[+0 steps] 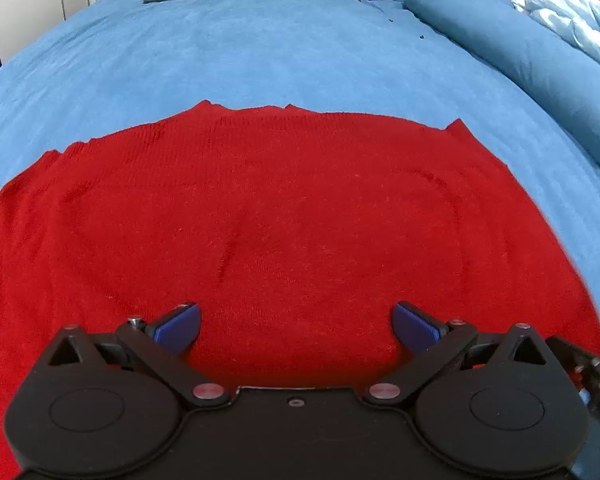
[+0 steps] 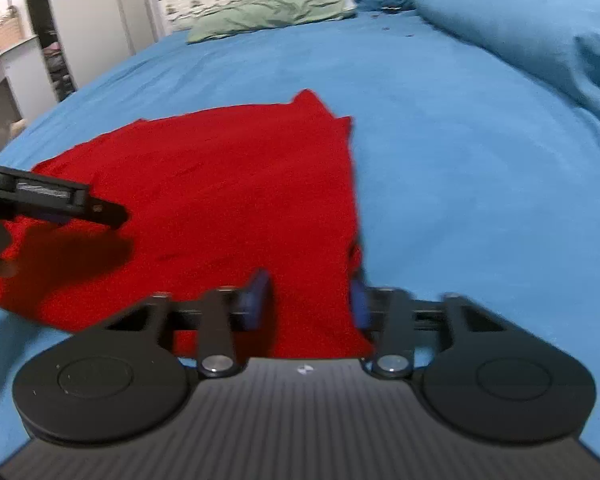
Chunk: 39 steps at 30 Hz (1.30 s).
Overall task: Fold small clothes
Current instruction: 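Grasp the red sweater's edge with the right gripper and fold it over the body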
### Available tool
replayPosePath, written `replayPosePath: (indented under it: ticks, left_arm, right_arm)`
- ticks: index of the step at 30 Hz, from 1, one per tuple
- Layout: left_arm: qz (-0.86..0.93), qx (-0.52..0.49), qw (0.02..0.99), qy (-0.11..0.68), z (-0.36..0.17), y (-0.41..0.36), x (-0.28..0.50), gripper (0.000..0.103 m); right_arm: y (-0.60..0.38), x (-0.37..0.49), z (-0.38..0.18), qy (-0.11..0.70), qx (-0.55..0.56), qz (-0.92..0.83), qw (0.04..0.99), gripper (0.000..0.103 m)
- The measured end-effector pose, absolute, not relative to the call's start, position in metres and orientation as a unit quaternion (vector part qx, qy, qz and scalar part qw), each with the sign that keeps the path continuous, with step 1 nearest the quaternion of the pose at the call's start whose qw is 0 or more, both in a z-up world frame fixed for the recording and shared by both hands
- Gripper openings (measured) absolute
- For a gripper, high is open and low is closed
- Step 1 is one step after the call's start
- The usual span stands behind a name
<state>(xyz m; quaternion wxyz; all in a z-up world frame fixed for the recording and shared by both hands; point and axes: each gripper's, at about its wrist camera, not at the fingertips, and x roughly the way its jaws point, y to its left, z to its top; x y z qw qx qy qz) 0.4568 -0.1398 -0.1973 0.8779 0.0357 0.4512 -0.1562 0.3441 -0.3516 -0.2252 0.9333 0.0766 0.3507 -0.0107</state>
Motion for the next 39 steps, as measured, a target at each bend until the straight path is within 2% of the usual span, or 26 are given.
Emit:
replayPosePath:
  ticks: [2, 6, 9, 13, 16, 18, 21, 24, 26, 28, 29, 30, 32, 37, 39]
  left_arm:
    - [-0.156, 0.042, 0.878, 0.451, -0.197, -0.141, 0.457, 0.103]
    - [-0.171, 0.030, 0.868, 0.465, -0.189, -0.134, 0.459, 0.103]
    - [-0.180, 0.004, 0.882, 0.437, -0.167, -0.107, 0.450, 0.103]
    - [-0.118, 0.010, 0.905, 0.408, -0.143, -0.049, 0.427, 0.103]
    - [-0.084, -0.010, 0.907, 0.413, -0.142, -0.004, 0.409, 0.103]
    - [-0.059, -0.023, 0.903, 0.425, -0.150, 0.021, 0.399, 0.103]
    - [-0.043, -0.047, 0.894, 0.444, -0.169, 0.045, 0.390, 0.103]
    - [-0.043, -0.066, 0.885, 0.459, -0.186, 0.056, 0.382, 0.103]
    - [-0.042, -0.062, 0.888, 0.453, -0.189, 0.054, 0.377, 0.103]
    - [-0.037, -0.048, 0.893, 0.445, -0.186, 0.051, 0.372, 0.103]
    - [-0.035, -0.041, 0.898, 0.437, -0.182, 0.051, 0.369, 0.103]
    - [-0.037, -0.036, 0.903, 0.427, -0.178, 0.050, 0.367, 0.103]
    - [-0.056, -0.032, 0.915, 0.399, -0.170, 0.044, 0.358, 0.103]
    - [-0.095, -0.061, 0.916, 0.386, -0.172, 0.040, 0.363, 0.100]
    - [-0.095, -0.094, 0.911, 0.390, -0.178, 0.045, 0.371, 0.089]
  right_arm:
    - [-0.354, 0.345, -0.222, 0.356, 0.095, -0.010, 0.930, 0.025]
    - [-0.380, 0.344, -0.205, 0.340, 0.230, 0.003, 0.912, 0.024]
    - [-0.382, 0.348, -0.175, 0.293, 0.296, 0.046, 0.908, 0.024]
    - [-0.336, 0.384, -0.125, 0.261, 0.290, 0.144, 0.909, 0.024]
    - [-0.268, 0.423, -0.105, 0.276, 0.252, 0.252, 0.893, 0.024]
    - [-0.211, 0.449, -0.110, 0.314, 0.211, 0.319, 0.869, 0.024]
    - [-0.133, 0.478, -0.145, 0.391, 0.156, 0.395, 0.816, 0.023]
    - [-0.088, 0.489, -0.192, 0.455, 0.126, 0.406, 0.782, 0.023]
    - [-0.080, 0.492, -0.209, 0.463, 0.131, 0.408, 0.776, 0.024]
    - [-0.083, 0.495, -0.209, 0.459, 0.146, 0.412, 0.774, 0.030]
    - [-0.087, 0.495, -0.206, 0.455, 0.155, 0.415, 0.773, 0.040]
    - [-0.093, 0.494, -0.203, 0.448, 0.160, 0.417, 0.774, 0.067]
    - [-0.108, 0.491, -0.187, 0.420, 0.163, 0.405, 0.796, 0.092]
    - [-0.170, 0.460, -0.158, 0.348, 0.191, 0.348, 0.850, 0.094]
    - [-0.191, 0.440, -0.159, 0.337, 0.197, 0.321, 0.863, 0.094]
